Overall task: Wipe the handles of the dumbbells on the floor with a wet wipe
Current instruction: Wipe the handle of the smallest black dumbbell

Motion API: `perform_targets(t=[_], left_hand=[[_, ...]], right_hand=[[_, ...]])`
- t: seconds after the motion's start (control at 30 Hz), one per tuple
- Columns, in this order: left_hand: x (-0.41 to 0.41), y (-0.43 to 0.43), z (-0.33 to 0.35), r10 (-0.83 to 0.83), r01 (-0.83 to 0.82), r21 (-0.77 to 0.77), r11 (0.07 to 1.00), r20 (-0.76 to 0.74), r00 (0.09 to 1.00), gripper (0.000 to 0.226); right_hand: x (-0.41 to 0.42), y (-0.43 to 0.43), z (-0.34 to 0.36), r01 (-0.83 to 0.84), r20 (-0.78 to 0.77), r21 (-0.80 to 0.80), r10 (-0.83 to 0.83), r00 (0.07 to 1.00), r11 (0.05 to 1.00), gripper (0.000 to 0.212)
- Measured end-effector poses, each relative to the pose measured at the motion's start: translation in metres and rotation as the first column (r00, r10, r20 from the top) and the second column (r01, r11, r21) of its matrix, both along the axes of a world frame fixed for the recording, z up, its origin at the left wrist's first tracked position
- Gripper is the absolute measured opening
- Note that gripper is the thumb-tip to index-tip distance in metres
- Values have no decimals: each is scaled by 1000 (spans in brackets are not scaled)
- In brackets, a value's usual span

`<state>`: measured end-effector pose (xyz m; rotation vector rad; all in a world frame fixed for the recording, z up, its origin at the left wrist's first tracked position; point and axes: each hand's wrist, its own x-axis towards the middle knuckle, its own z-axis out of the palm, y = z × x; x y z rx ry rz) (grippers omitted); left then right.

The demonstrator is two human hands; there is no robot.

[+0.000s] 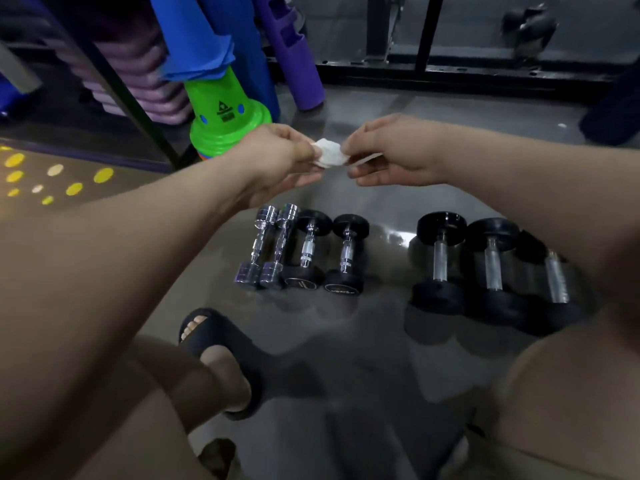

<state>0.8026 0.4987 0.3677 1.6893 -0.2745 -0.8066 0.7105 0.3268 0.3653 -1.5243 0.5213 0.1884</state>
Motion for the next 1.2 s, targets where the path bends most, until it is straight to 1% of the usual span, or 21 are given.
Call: perform_targets(t=[0.07, 0.17, 0.27, 0.33, 0.4, 0.5, 0.63, 0.73, 0.83, 0.9, 1.0, 1.07, 1.2], left_hand=[[9, 16, 0, -6, 6, -16, 1000, -3, 1000, 17], [25, 39, 2, -40, 40, -20, 999, -17, 999, 24], [42, 53, 6, -132, 133, 64, 989, -10, 991, 32], [49, 54, 8, -193, 191, 107, 976, 10, 981, 28], [54, 52, 8, -222, 219, 108, 970, 19, 975, 18], [56, 44, -2, -222, 222, 76, 972, -8, 975, 16], [50, 28, -23, -209, 210, 14, 978, -76, 975, 14], [45, 15, -50, -147, 152, 48, 987, -81, 986, 18], [36, 2, -90, -57, 60, 98, 993, -36, 998, 21], [31, -5, -121, -43, 45, 76, 996, -34, 999, 23], [27, -13, -167, -27, 30, 40, 999, -79, 996, 20], [25, -15, -196, 13, -6, 61, 998, -116, 993, 14], [14, -16, -240, -43, 70, 194, 979, -142, 989, 10]], right_hand=[[4, 13, -2, 3, 22, -3, -2, 1000, 1000, 11], [13, 32, 1, 12, 7, -42, -12, 1000, 999, 16], [23, 50, 9, -31, -35, -118, 27, 999, 992, 9], [27, 58, 13, -81, -66, -149, 72, 995, 985, 5], [32, 62, 12, -119, -84, -191, 105, 991, 974, 6], [36, 56, 2, -109, -86, -263, 90, 992, 959, 9], [34, 35, -23, -89, -94, -263, 67, 993, 961, 14], [34, 16, -46, -61, -93, -228, 40, 995, 972, 10], [38, 1, -81, 18, -88, -141, -30, 996, 990, 18], [40, -5, -112, 48, -85, -96, -56, 995, 994, 23], [38, -14, -163, 45, -86, -131, -56, 995, 990, 24], [33, -19, -193, 32, -90, -145, -46, 995, 989, 21], [25, -25, -245, 37, -120, -104, -49, 992, 994, 13]])
